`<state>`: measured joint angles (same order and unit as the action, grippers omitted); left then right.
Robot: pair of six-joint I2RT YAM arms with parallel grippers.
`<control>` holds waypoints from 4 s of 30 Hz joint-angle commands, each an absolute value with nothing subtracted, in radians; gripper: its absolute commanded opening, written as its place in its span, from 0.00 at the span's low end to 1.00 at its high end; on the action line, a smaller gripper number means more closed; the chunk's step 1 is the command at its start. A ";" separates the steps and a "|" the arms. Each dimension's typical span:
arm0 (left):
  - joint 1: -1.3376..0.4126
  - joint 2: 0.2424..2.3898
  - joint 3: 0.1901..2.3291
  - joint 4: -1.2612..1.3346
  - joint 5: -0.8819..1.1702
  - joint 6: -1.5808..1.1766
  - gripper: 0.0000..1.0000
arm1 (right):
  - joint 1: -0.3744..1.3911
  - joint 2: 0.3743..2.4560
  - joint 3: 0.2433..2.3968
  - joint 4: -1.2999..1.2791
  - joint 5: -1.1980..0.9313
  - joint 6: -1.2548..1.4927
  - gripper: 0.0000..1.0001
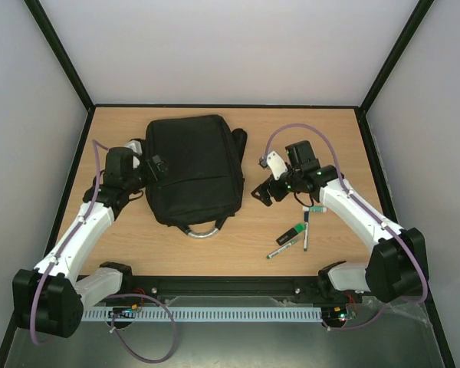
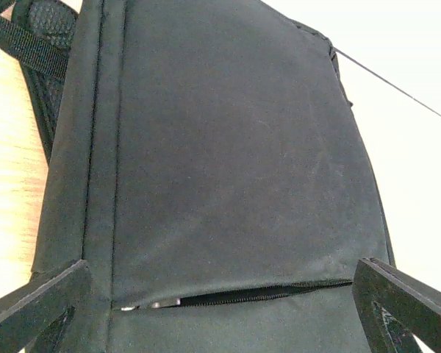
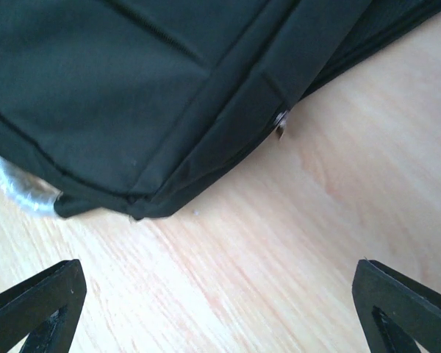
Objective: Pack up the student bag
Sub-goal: Adjust the student bag at the center of the board, then pick up the stationery from the center of the board.
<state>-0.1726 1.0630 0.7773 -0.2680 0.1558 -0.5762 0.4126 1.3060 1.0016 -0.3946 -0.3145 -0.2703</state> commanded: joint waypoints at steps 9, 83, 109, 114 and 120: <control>-0.192 1.014 0.863 -0.230 -0.092 -0.545 0.99 | 0.411 1.149 0.872 -0.296 -0.425 -0.333 1.00; -0.374 1.012 0.773 -0.370 0.000 -0.546 0.88 | 0.406 1.189 0.833 -0.476 -0.265 -0.608 0.76; -0.402 0.895 0.695 -0.311 0.181 -0.313 0.80 | -0.082 1.406 1.016 -0.759 -0.008 -0.581 0.61; -0.402 0.890 0.693 -0.321 0.168 -0.316 0.80 | -0.186 1.493 1.027 -0.705 0.035 -0.519 0.67; -0.403 0.864 0.687 -0.321 0.172 -0.317 0.80 | -0.218 1.562 1.022 -0.664 0.100 -0.509 0.71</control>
<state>-0.3992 0.8932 0.7002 -0.3412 0.1757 -0.3214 -0.2058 1.5303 1.0069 -0.6704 0.0441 -0.5377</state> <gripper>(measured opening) 0.804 0.704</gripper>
